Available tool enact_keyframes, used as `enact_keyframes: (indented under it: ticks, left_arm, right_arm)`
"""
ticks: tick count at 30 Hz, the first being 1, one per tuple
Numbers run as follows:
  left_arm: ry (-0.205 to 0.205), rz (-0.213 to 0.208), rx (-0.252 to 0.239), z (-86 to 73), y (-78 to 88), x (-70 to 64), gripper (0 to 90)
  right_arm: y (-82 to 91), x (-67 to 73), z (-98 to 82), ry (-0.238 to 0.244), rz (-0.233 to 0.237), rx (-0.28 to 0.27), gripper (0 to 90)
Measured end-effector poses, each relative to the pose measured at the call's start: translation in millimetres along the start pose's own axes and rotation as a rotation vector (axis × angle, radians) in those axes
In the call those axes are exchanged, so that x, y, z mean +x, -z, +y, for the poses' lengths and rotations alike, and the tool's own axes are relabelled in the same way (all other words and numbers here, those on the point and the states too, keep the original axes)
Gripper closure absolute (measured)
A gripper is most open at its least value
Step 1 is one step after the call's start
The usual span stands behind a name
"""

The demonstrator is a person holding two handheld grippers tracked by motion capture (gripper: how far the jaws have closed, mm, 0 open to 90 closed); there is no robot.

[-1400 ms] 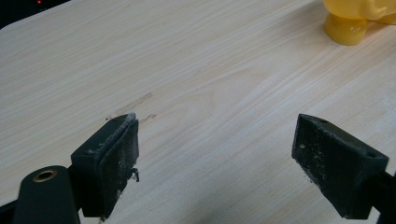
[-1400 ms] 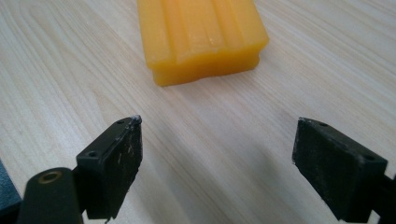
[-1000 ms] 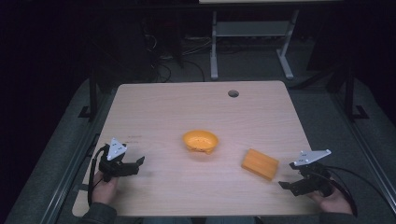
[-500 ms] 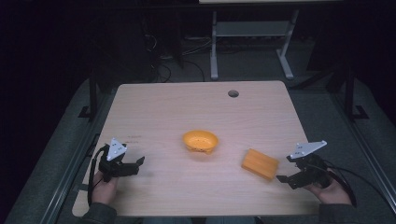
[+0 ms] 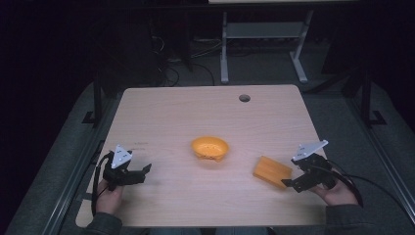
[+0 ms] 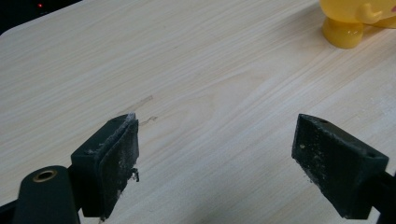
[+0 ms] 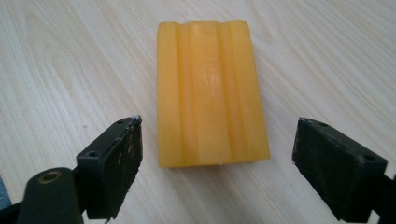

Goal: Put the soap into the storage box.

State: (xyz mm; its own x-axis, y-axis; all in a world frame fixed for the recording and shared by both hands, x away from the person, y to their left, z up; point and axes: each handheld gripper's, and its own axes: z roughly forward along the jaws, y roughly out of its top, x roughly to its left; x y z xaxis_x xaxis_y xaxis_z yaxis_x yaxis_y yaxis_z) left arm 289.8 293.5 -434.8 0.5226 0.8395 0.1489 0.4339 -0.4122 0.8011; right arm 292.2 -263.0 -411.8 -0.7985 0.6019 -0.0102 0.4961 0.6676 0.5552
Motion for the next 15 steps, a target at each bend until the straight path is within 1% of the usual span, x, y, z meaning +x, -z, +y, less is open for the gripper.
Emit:
enact_keyframes:
  ticks: [5, 7, 10, 12, 13, 15]
  left_arm:
    - [0.003, 0.001, -0.004, 0.1, 0.4, 0.4, 14.1]
    - [0.005, 0.001, -0.005, 0.0, 0.5, 0.5, 14.1]
    - [0.005, 0.001, 0.007, 0.0, 0.9, 0.7, 14.1]
    - [0.003, 0.001, 0.004, 0.0, 0.8, 0.9, 14.1]
    - [0.003, 0.001, 0.004, 0.0, 0.8, 0.9, 14.1]
    - [-0.001, 0.003, 0.004, 0.1, 1.0, 1.3, 14.1]
  right_arm:
    - [-4.6, 0.3, 7.9, 0.012, 0.009, 0.012, 15.4]
    - [-7.4, 0.3, 12.3, 0.024, 0.014, 0.019, 15.4]
    - [-13.1, -0.3, 18.0, 0.032, 0.021, 0.031, 15.4]
    - [-16.1, -1.3, 20.4, 0.039, 0.025, 0.038, 15.3]
    - [-17.5, -1.1, 21.7, 0.034, 0.029, 0.038, 15.4]
    - [-18.9, -1.4, 22.8, 0.037, 0.029, 0.042, 15.4]
